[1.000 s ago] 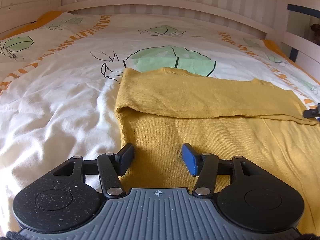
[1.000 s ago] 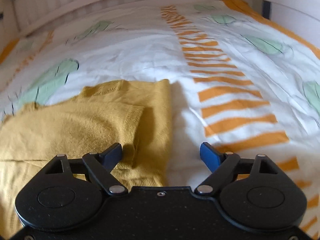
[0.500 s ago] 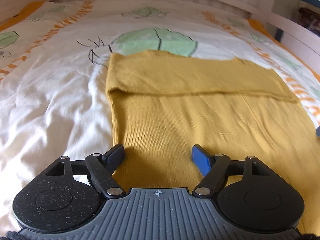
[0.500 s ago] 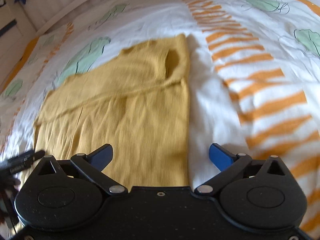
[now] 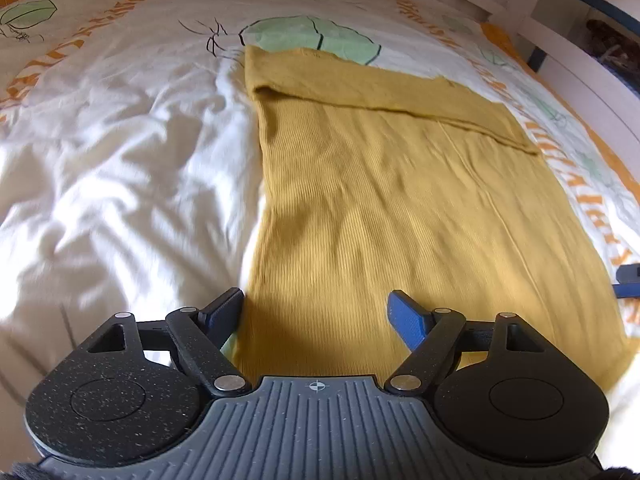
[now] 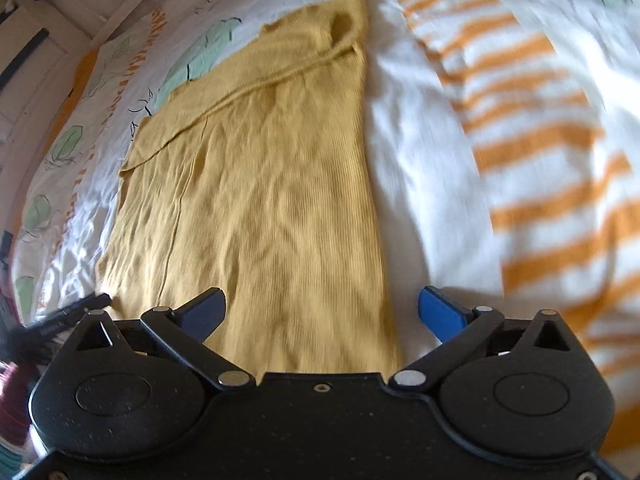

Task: Fold small clothes

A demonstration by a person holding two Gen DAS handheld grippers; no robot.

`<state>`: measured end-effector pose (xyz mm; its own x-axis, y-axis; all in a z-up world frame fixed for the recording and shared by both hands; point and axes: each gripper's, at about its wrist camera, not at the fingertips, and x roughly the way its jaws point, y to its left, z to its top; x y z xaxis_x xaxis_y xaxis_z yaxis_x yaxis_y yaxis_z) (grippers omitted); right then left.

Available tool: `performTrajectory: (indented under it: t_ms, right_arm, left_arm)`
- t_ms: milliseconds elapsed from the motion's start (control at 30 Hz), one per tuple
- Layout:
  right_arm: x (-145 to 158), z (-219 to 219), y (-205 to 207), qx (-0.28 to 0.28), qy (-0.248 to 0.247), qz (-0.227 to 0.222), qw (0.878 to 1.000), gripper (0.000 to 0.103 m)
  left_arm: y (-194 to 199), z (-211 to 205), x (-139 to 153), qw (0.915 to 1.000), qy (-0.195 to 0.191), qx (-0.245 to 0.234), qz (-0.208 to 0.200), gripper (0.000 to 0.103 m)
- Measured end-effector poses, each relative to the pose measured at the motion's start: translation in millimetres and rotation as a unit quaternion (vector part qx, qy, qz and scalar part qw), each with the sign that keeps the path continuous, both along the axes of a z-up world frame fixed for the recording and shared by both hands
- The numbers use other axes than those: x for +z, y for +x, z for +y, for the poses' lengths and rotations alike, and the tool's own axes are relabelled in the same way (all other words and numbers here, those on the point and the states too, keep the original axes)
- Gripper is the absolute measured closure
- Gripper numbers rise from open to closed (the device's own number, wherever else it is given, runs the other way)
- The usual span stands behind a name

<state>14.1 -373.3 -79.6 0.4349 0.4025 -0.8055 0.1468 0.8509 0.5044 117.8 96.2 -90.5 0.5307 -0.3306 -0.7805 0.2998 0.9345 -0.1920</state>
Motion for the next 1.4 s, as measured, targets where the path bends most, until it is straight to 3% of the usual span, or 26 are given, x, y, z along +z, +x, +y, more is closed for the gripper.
performTrajectory:
  t_ms: [167, 400, 533, 800, 1067, 1167, 1300, 1400]
  right_arm:
    - [-6.9, -2.3, -17.2, -0.004, 0.048, 0.034, 0.998, 0.0]
    - [-7.4, 24.2, -19.9, 0.058, -0.011, 0.045, 0.997, 0.0]
    - [-12.2, 27.7, -16.3, 0.069, -0.019, 0.05, 0.996, 0.0]
    - [-17.5, 18.2, -13.4, 0.065, 0.009, 0.056, 0.996, 0.0]
    - [-21.5, 5.6, -14.0, 0.056, 0.051, 0.058, 0.995, 0.0]
    - [-21.6, 3.5, -13.7, 0.054, 0.061, 0.058, 0.995, 0.0]
    - [-21.0, 2.9, -14.7, 0.057, 0.066, 0.055, 0.995, 0.0]
    - [-20.6, 3.5, -14.6, 0.058, 0.067, 0.055, 0.995, 0.0]
  left_arm:
    - [-14.7, -2.8, 1.7, 0.9996, 0.014, -0.008, 0.024, 0.024]
    - [-33.5, 1.5, 0.2, 0.9981, 0.013, -0.01, 0.059, 0.024]
    - [-33.1, 6.7, -4.0, 0.9977, -0.003, -0.003, 0.068, 0.024]
    - [-31.0, -6.2, -11.1, 0.997, 0.002, -0.032, 0.07, 0.001]
    - [-29.0, -5.1, -11.4, 0.9972, -0.007, -0.028, 0.069, 0.002]
    - [-27.9, 1.2, -9.6, 0.9969, -0.019, -0.02, 0.074, 0.006]
    - [-29.1, 11.2, -4.4, 0.997, -0.019, 0.005, 0.074, 0.032]
    - [-27.5, 24.3, -1.7, 0.9951, -0.039, 0.025, 0.087, 0.043]
